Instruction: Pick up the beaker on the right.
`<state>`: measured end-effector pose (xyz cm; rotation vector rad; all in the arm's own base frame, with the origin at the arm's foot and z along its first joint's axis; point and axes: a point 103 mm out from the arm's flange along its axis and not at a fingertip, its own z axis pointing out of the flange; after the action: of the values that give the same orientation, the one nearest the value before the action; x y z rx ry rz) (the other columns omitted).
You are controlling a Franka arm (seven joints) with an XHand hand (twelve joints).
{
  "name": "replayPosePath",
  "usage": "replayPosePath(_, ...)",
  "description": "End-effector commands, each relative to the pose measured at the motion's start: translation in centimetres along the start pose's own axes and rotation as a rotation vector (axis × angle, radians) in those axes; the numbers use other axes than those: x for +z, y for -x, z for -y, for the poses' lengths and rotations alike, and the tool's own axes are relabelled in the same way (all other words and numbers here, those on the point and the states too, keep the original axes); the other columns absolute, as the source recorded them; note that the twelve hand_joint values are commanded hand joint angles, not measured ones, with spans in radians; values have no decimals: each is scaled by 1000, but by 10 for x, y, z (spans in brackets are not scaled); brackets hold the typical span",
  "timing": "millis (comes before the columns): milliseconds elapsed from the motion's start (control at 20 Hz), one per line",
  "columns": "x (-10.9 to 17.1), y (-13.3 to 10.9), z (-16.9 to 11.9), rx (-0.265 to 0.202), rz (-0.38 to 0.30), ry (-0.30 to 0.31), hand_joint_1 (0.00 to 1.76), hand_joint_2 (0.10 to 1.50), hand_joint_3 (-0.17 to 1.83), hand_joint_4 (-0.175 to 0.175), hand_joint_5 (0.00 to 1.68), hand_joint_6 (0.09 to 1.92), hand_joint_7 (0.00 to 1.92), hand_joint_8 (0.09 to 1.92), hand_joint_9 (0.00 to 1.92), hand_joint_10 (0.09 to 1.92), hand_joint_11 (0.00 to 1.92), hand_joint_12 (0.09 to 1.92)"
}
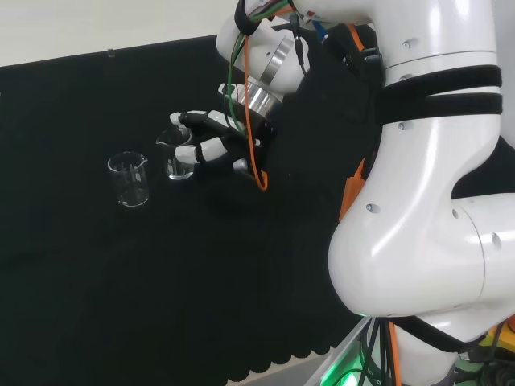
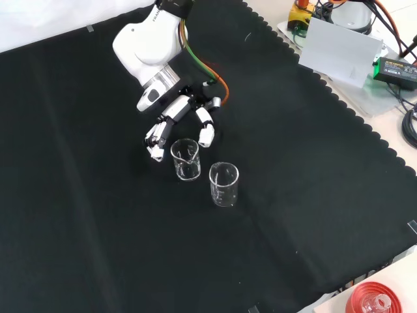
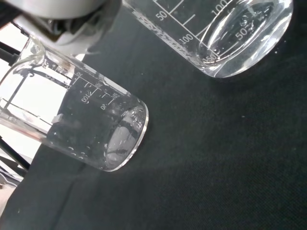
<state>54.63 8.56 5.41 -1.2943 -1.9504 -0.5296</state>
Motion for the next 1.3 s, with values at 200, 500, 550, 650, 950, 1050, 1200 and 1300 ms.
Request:
replayPosePath(200, 9, -2, -4, -7, -5, 27, 851, 451, 724, -54, 359, 87, 265, 615, 353, 658, 0, 1201)
replayPosePath(500, 6, 0, -4, -7, -11, 15, 855, 454, 721, -52, 374, 87, 278, 617, 365, 656, 0, 1204)
replayPosePath(550, 6, 0, -4, -7, -11, 15, 856, 454, 721, -52, 377, 87, 280, 617, 367, 656, 0, 1205)
replayPosePath(650, 11, -1, -6, -7, -11, 26, 857, 454, 720, -52, 384, 87, 287, 618, 374, 656, 0, 1207)
replayPosePath(950, 15, 1, -6, -18, -27, 44, 867, 457, 718, -51, 417, 87, 327, 621, 403, 651, 0, 1230)
replayPosePath(1050, 19, -1, -9, -18, -21, 45, 869, 457, 717, -51, 425, 87, 336, 622, 410, 650, 0, 1235)
replayPosePath(1200, 21, -1, -10, -17, -17, 42, 873, 458, 716, -50, 435, 87, 347, 620, 418, 646, 0, 1242)
replayPosePath(1300, 22, -2, -11, -16, -18, 42, 876, 458, 716, -49, 442, 87, 352, 619, 423, 644, 0, 1245)
